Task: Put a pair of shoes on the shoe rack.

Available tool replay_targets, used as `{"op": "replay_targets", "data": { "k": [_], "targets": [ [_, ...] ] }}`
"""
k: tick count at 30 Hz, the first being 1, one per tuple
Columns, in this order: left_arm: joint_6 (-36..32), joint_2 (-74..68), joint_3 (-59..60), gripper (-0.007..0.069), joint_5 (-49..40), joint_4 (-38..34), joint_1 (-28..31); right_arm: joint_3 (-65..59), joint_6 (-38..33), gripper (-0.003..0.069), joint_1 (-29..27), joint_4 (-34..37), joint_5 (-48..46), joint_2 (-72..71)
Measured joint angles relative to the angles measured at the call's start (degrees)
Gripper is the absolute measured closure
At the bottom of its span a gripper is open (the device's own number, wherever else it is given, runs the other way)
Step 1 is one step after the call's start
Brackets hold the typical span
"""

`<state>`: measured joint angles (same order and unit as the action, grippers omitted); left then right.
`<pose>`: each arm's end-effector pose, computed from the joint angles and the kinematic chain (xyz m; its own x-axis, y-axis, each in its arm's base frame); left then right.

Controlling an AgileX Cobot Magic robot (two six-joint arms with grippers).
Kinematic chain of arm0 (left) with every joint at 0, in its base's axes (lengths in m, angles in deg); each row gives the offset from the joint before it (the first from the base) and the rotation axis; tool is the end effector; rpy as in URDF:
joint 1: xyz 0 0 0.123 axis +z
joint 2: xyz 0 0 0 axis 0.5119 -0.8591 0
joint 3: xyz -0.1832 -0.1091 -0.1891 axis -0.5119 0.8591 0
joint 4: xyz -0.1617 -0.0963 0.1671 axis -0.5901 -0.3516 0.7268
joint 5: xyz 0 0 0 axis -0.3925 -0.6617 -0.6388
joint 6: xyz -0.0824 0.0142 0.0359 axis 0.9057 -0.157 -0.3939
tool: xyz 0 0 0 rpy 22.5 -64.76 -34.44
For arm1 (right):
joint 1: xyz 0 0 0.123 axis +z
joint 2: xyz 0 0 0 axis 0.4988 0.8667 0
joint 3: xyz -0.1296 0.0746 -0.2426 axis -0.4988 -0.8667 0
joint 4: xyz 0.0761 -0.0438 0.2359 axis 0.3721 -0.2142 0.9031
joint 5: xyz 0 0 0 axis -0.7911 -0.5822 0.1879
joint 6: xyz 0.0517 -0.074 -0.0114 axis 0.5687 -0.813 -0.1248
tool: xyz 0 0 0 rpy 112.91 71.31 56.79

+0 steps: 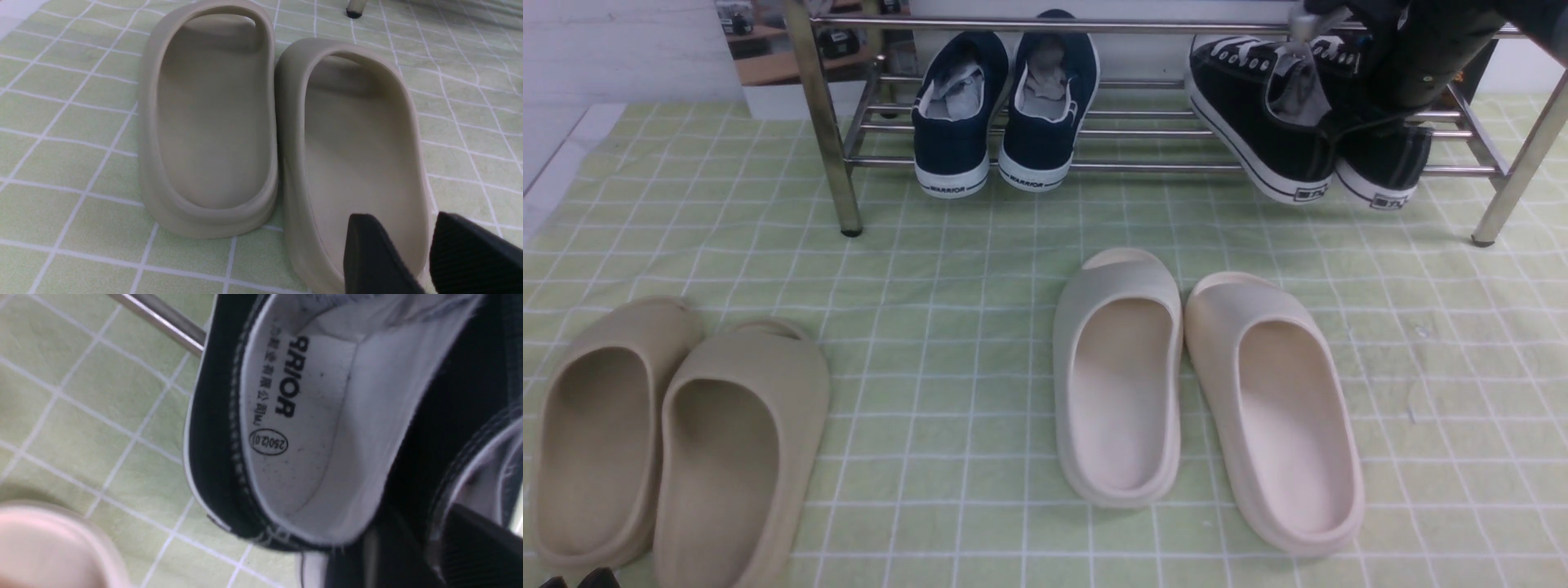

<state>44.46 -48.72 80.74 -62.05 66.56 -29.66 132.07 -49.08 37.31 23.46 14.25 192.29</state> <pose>0.0523 0.0000 0.1693 -0.3011 -0.2207 -0.9277 -0.0745 0.9753 -0.2079 0.4938 0.0606 0.2942 -0.7170 -0.4722 -0.5128 -0.4072 0.8808 -0.2417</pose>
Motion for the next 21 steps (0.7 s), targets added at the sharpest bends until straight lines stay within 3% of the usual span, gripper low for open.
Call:
{"op": "replay_targets", "data": {
  "k": [5, 8, 10, 13, 19, 21],
  "targets": [
    [0.0, 0.0, 0.0, 0.0386, 0.0, 0.0, 0.0, 0.4, 1.5, 0.0202, 0.0, -1.1, -7.5, -4.4],
    [0.0, 0.0, 0.0, 0.0386, 0.0, 0.0, 0.0, 0.4, 2.1, 0.0172, 0.0, -1.2, -10.7, -7.4],
    [0.0, 0.0, 0.0, 0.0386, 0.0, 0.0, 0.0, -0.1, 4.1, 0.0190, 0.0, -1.0, -11.4, -10.3],
    [0.0, 0.0, 0.0, 0.0386, 0.0, 0.0, 0.0, -2.9, 7.7, 0.0277, 0.0, -0.6, -11.6, -15.5],
    [0.0, 0.0, 0.0, 0.0386, 0.0, 0.0, 0.0, -18.1, 10.8, 0.0615, 0.0, 4.3, -11.7, -32.1],
    [0.0, 0.0, 0.0, 0.0386, 0.0, 0.0, 0.0, -24.8, 10.8, 0.0659, 0.0, 5.8, -11.7, -39.1]
  ]
}}
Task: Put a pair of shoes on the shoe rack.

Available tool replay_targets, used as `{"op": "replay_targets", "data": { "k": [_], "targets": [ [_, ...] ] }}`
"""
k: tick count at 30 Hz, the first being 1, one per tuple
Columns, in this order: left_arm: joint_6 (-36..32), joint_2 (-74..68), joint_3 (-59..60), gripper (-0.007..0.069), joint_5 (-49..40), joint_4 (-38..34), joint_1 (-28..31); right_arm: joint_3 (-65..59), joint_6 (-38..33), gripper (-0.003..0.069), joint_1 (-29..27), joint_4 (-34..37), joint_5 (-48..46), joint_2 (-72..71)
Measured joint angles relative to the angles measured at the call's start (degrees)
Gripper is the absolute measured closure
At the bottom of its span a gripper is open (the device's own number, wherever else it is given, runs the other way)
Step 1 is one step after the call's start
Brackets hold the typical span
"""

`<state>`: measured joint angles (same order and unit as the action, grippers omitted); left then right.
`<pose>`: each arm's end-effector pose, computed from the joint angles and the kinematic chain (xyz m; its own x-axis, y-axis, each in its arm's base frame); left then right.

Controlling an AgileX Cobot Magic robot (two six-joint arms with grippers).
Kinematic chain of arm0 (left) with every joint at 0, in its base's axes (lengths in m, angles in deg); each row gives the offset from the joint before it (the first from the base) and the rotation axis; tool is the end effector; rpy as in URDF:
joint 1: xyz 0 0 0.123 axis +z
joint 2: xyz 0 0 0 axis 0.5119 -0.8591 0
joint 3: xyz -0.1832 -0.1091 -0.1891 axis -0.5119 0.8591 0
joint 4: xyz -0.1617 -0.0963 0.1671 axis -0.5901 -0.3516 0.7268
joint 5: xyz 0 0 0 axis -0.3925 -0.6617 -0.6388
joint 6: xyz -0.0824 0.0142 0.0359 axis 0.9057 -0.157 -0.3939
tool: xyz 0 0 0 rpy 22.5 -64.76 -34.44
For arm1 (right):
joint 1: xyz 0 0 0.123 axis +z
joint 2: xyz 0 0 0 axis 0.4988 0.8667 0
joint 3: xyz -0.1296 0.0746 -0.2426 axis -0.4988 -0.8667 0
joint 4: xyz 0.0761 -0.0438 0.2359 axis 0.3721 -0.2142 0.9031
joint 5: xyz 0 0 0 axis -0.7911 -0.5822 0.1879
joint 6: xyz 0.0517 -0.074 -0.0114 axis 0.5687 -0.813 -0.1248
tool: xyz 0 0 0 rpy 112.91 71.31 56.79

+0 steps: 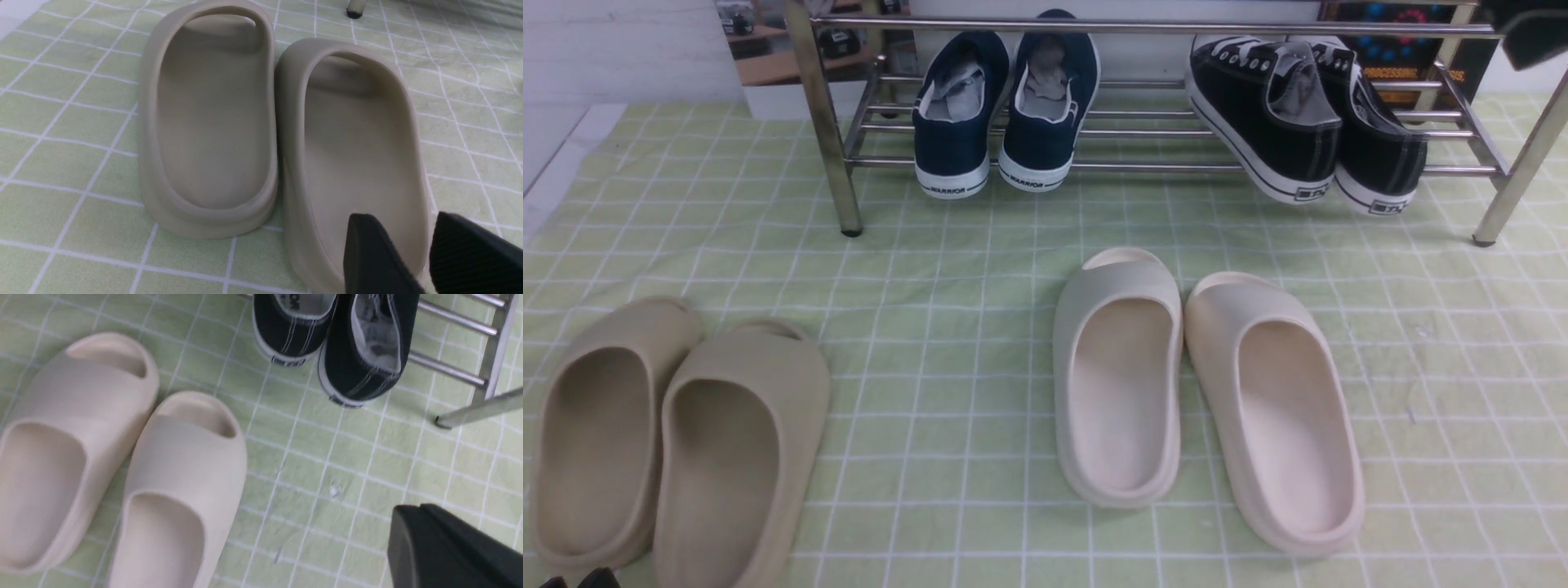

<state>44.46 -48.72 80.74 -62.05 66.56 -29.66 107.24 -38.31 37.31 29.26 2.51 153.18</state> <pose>0.0523 0.0000 0.1693 -0.3011 -0.2207 -0.9277 -0.0745 0.9753 -0.2079 0.3060 0.0447 0.4353 -0.7566 -0.2564 -0.6015 -0.2836 0.9576 -0.0514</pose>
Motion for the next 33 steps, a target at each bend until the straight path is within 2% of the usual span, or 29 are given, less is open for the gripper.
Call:
{"op": "replay_targets", "data": {
  "k": [4, 8, 9, 16, 23, 29, 33],
  "targets": [
    [0.0, 0.0, 0.0, 0.0386, 0.0, 0.0, 0.0, -11.0, 0.1, 0.0664, 0.0, 2.6, 1.9, -11.6],
    [0.0, 0.0, 0.0, 0.0386, 0.0, 0.0, 0.0, -24.3, 0.2, 0.0664, 0.0, 5.5, 8.4, -25.7],
    [0.0, 0.0, 0.0, 0.0386, 0.0, 0.0, 0.0, -31.2, 0.2, 0.0664, 0.0, 6.4, 11.3, -33.3],
    [0.0, 0.0, 0.0, 0.0386, 0.0, 0.0, 0.0, -47.9, 1.4, 0.0664, 0.0, 8.7, 17.9, -56.1],
    [0.0, 0.0, 0.0, 0.0386, 0.0, 0.0, 0.0, -56.4, 1.9, 0.0664, 0.0, 9.9, 19.6, -69.6],
    [0.0, 0.0, 0.0, 0.0386, 0.0, 0.0, 0.0, -58.9, 2.0, 0.0663, 0.0, 9.7, 20.3, -74.0],
    [0.0, 0.0, 0.0, 0.0386, 0.0, 0.0, 0.0, -61.1, 2.0, 0.0663, 0.0, 11.5, 25.7, -74.2]
  ]
}}
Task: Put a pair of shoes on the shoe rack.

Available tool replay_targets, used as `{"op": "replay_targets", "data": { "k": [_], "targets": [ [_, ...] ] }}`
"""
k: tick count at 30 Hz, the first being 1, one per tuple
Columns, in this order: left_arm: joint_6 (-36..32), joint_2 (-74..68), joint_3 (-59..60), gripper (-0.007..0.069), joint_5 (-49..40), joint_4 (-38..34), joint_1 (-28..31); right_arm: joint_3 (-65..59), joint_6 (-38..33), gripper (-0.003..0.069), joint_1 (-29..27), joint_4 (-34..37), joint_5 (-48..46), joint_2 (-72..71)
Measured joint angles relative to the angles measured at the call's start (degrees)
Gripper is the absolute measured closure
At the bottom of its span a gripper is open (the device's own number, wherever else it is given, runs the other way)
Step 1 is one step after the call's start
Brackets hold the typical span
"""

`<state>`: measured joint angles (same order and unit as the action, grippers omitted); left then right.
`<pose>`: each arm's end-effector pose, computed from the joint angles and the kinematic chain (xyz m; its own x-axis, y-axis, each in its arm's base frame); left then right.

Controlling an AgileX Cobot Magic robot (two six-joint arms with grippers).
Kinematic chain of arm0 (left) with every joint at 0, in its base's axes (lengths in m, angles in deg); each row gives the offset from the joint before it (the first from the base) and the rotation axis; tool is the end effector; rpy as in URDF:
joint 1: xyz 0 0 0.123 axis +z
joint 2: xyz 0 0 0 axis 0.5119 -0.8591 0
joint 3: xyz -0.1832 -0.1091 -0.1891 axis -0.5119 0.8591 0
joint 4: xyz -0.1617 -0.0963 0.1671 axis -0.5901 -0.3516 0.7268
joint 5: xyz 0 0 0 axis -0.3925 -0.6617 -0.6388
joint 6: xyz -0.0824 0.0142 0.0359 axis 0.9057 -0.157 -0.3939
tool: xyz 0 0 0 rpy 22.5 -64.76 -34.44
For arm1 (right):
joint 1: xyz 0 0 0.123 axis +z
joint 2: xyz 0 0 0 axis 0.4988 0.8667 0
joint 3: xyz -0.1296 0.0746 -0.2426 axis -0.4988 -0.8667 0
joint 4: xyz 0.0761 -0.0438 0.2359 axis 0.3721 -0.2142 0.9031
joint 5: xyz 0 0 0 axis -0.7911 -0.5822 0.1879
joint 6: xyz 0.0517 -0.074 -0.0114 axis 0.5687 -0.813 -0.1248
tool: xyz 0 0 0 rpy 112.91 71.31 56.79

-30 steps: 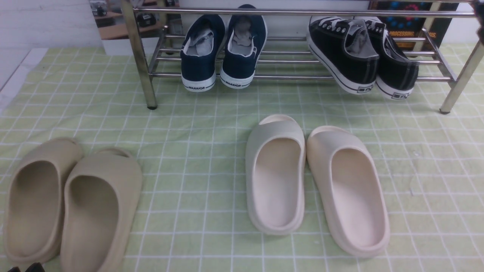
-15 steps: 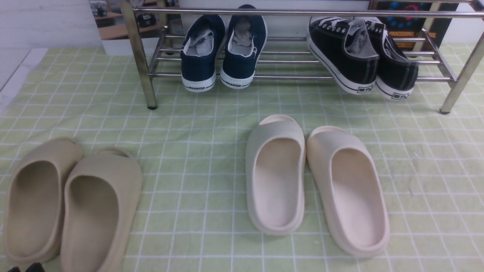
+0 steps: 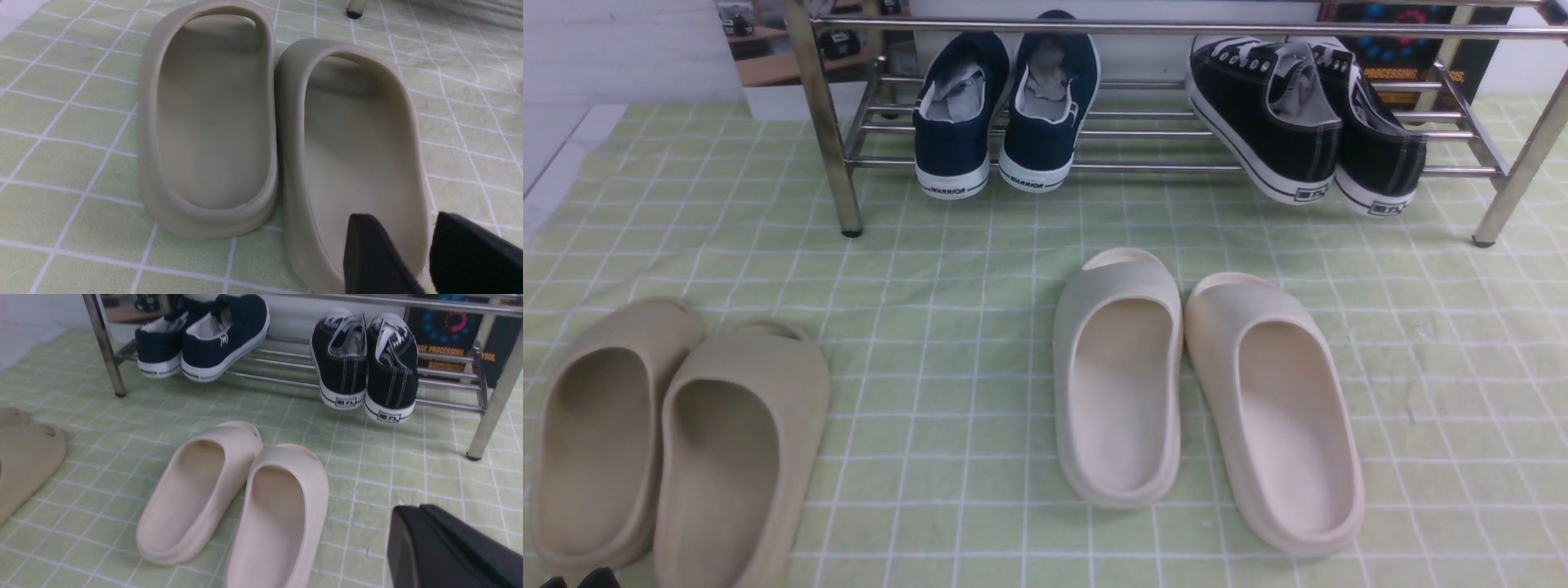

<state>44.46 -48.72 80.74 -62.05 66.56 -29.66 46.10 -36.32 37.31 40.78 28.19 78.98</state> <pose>0.0523 0.0000 0.1693 -0.3011 -0.2207 -0.9277 -0.0745 0.9753 -0.2079 0.0198 0.0194 0.3532 -0.2402 0.0092 -0.9707 -0.2944 0.9522 0.0819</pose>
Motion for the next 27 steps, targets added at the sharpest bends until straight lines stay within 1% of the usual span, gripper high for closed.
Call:
{"op": "replay_targets", "data": {
  "k": [4, 10, 12, 13, 14, 15, 16, 19, 21, 23, 25, 27],
  "targets": [
    [0.0, 0.0, 0.0, 0.0386, 0.0, 0.0, 0.0, -3.8, 0.0, 0.0663, 0.0, 2.4, 7.7, 0.0],
    [0.0, 0.0, 0.0, 0.0386, 0.0, 0.0, 0.0, -10.0, 0.0, 0.0663, 0.0, 2.9, 15.4, 0.0],
    [0.0, 0.0, 0.0, 0.0386, 0.0, 0.0, 0.0, -15.0, 0.0, 0.0663, -0.1, 2.8, 21.8, -0.2],
    [0.0, 0.0, 0.0, 0.0386, 0.0, 0.0, 0.0, -15.5, 0.0, 0.0663, 0.0, 2.7, 22.3, -0.2],
    [0.0, 0.0, 0.0, 0.0386, 0.0, 0.0, 0.0, -19.8, 0.0, 0.0663, -0.7, 1.8, 27.8, -0.9],
    [0.0, 0.0, 0.0, 0.0386, 0.0, 0.0, 0.0, -19.8, 0.0, 0.0663, -0.7, 1.8, 27.8, -0.9],
    [0.0, 0.0, 0.0, 0.0386, 0.0, 0.0, 0.0, -23.3, 0.0, 0.0663, -1.7, 0.7, 32.0, -1.8],
    [0.0, 0.0, 0.0, 0.0386, 0.0, 0.0, 0.0, -30.5, 0.1, 0.0663, -5.5, -2.9, 36.9, -5.2],
    [0.0, 0.0, 0.0, 0.0386, 0.0, 0.0, 0.0, -32.2, 0.1, 0.0663, -6.8, -4.2, 37.4, -6.2],
    [0.0, 0.0, 0.0, 0.0386, 0.0, 0.0, 0.0, -36.0, 1.5, 0.0662, -9.9, -7.4, 37.7, -8.7],
    [0.0, 0.0, 0.0, 0.0386, 0.0, 0.0, 0.0, -38.0, 3.1, 0.0662, -11.4, -9.5, 37.9, -10.2],
    [0.0, 0.0, 0.0, 0.0386, 0.0, 0.0, 0.0, -40.6, 6.6, 0.0662, -13.4, -13.1, 37.2, -12.4]
  ]
}}
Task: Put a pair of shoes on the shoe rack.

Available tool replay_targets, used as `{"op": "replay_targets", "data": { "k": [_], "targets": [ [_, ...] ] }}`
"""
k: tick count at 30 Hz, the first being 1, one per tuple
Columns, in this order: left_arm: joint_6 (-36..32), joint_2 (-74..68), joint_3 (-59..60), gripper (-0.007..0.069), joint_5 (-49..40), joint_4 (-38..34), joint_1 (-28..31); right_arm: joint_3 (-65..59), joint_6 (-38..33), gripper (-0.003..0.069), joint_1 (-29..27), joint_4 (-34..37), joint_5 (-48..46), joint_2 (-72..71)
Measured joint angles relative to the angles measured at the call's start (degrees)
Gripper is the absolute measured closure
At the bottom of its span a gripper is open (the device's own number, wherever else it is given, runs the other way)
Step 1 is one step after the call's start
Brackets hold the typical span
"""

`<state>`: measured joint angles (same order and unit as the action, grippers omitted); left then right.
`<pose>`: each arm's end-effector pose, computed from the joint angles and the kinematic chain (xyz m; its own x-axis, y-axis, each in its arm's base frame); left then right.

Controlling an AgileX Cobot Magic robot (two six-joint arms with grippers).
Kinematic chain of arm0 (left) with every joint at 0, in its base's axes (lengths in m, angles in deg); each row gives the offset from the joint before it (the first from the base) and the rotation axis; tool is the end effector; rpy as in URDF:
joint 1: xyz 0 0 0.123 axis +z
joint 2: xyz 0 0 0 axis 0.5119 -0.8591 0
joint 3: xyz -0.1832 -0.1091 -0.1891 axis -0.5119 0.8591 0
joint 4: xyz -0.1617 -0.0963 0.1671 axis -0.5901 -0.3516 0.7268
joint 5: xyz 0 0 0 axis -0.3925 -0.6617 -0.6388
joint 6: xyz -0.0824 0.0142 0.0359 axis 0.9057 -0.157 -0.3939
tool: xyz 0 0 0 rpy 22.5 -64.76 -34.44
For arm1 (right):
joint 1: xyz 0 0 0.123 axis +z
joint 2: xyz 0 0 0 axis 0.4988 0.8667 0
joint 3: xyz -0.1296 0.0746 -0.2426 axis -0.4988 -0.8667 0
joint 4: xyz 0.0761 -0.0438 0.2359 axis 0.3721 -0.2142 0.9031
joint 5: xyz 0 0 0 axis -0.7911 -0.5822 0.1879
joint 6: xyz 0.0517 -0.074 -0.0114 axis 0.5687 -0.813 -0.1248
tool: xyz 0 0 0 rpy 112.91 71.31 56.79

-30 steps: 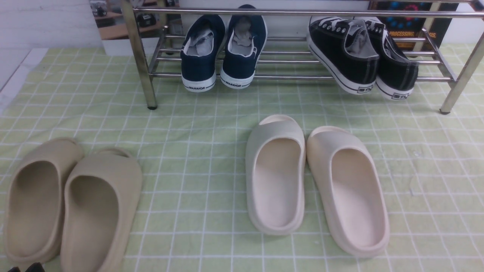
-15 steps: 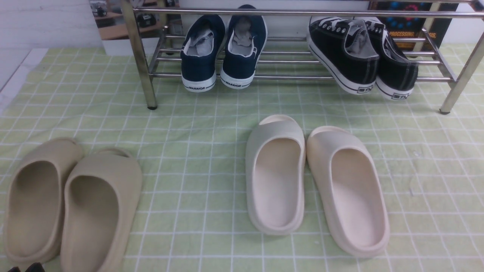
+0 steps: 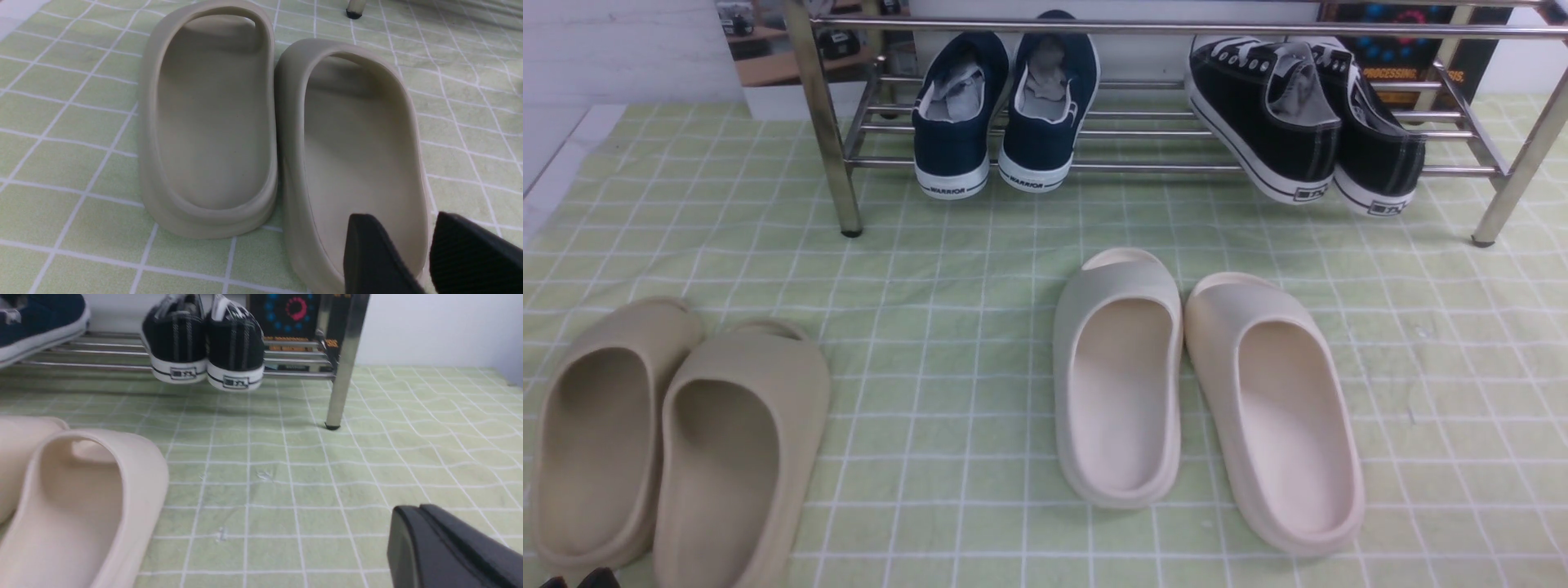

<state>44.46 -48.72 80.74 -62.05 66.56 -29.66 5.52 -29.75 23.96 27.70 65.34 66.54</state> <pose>0.0523 0.0000 0.1693 -0.3011 -0.2207 -0.9277 -0.0745 0.9753 -0.2079 0.0572 -0.0056 0.1927 -0.0907 0.0130 -0.9958 0.0995 0.9950 0.0039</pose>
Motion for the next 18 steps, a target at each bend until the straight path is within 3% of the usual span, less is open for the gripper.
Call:
{"op": "replay_targets", "data": {
  "k": [7, 18],
  "targets": [
    [0.0, 0.0, 0.0, 0.0386, 0.0, 0.0, 0.0, -0.4, 5.1, 0.0662, -0.8, -2.8, -10.3, -1.0],
    [0.0, 0.0, 0.0, 0.0386, 0.0, 0.0, 0.0, 0.0, 5.4, 0.0662, -0.8, 0.0, -13.0, -1.0]
  ]
}}
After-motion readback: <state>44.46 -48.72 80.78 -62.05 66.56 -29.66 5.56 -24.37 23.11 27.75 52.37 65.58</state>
